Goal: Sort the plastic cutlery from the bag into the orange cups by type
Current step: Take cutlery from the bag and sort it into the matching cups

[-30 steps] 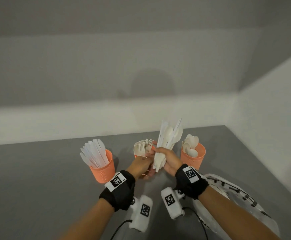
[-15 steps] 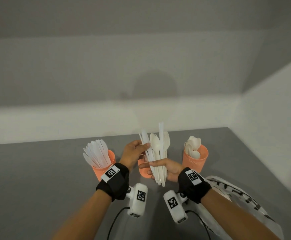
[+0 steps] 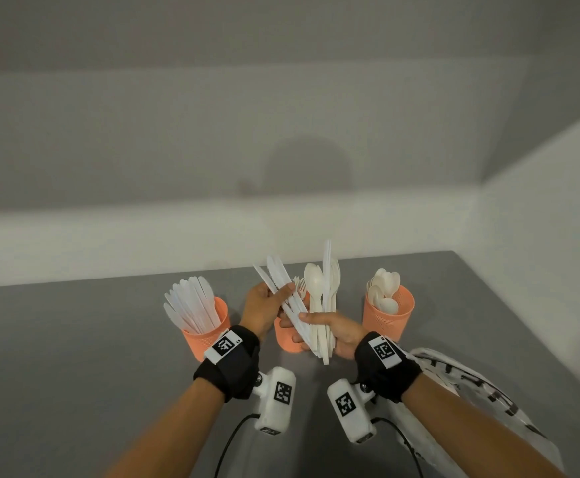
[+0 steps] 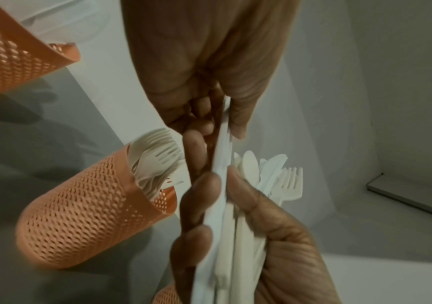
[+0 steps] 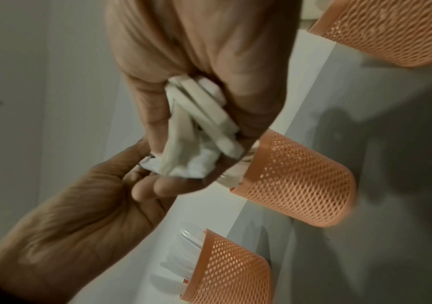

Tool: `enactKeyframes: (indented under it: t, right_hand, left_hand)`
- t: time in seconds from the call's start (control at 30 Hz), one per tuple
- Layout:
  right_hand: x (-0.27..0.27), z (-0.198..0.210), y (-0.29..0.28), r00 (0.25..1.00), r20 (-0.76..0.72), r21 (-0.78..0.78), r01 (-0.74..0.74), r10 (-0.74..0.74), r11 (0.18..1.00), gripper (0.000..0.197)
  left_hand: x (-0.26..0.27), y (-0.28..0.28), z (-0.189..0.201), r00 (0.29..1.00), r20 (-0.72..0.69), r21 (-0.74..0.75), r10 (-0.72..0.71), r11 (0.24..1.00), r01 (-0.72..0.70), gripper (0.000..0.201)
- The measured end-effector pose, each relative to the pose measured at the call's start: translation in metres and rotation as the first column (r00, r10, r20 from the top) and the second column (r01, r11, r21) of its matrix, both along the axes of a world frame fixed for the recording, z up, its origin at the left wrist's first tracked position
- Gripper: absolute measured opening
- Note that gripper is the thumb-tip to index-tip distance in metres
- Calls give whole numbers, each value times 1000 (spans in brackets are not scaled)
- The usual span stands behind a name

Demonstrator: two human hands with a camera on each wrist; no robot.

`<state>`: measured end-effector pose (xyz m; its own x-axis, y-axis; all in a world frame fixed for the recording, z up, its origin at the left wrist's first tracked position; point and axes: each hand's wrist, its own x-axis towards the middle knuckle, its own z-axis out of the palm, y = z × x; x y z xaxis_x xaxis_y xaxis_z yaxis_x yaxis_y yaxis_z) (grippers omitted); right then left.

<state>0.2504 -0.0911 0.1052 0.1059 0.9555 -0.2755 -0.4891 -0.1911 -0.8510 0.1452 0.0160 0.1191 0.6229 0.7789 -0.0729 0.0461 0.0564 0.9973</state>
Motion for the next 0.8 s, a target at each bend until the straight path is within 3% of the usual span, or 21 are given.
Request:
enactKeyframes:
  t: [0.13, 0.33, 0.5, 0.67, 0.8]
  right_hand:
    - [0, -2, -1, 1000, 18, 19, -9, 9, 1000, 20]
    - [-1, -7, 3, 998, 69, -65, -11, 16, 998, 21]
    - [-3, -9, 9, 999, 10, -38, -32, 32, 999, 53]
    - [0, -17, 12, 995, 35, -75, 94, -91, 993, 23]
    - [2, -24, 12, 981, 133, -82, 152, -141, 985, 21]
  left_hand:
    - [1, 0, -4, 999, -7, 98, 48, 994, -47, 12]
    - [-1, -2, -5, 999, -43, 141, 19, 990, -13, 19]
    - [-8, 4, -5, 993, -30, 84, 110, 991, -107, 30]
    - [-25, 20, -2, 960, 16, 120, 280, 952, -280, 36]
    - [-47, 52, 5, 891, -5, 362, 454, 831, -422, 41]
